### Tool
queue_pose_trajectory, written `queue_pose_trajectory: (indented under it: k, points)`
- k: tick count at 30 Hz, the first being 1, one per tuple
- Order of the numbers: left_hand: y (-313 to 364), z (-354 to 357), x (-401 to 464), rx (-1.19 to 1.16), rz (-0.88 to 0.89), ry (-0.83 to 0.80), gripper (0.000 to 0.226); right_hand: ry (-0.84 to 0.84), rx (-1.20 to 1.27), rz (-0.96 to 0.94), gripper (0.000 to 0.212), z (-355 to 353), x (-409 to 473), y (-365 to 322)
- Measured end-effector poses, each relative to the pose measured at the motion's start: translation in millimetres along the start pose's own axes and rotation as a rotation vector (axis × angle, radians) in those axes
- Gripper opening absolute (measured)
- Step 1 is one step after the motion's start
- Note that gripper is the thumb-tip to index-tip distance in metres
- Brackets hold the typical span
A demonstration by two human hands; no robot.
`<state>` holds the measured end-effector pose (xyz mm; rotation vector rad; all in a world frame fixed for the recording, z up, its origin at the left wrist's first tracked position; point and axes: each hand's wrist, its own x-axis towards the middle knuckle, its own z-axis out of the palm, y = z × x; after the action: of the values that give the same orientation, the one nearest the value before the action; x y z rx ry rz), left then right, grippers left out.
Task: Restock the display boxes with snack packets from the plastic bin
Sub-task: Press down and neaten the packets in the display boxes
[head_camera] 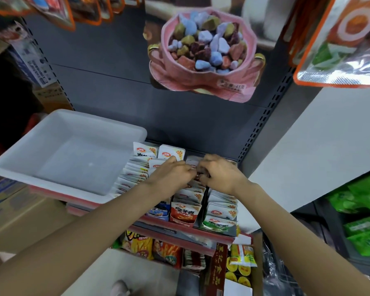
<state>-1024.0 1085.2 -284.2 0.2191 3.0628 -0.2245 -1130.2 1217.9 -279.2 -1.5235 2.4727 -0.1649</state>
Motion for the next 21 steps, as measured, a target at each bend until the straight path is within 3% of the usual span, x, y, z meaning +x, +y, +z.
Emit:
queue_pose_trajectory:
  k: [5,10,14,18,21]
  points:
    - [0.1,-3.7,-10.1,-0.069,-0.010,0.000,0.025,-0.106,-0.100,0.015,0.032,1.3,-1.0,-2.5]
    - [5.2,-5.6,-11.4,-0.100,-0.071,0.068,0.026,-0.119,-0.043,0.053,0.026,-0.4,-0.5,-9.1]
    - [5.2,-4.7,-12.8,-0.192,-0.081,0.032,0.023,-0.207,0.160,0.074,0.031,0.8,-2.3,-8.9]
    - [2.6,1.6,-21.3,-0.223,-0.048,0.067,0.018,-0.221,0.092,0.044,0.026,1.8,-5.1,-8.3]
    - [2.9,-4.7,-30.8,-0.253,-0.027,0.060,0.037,-0.191,0.003,0.037,0.024,4.4,-3.4,-9.4]
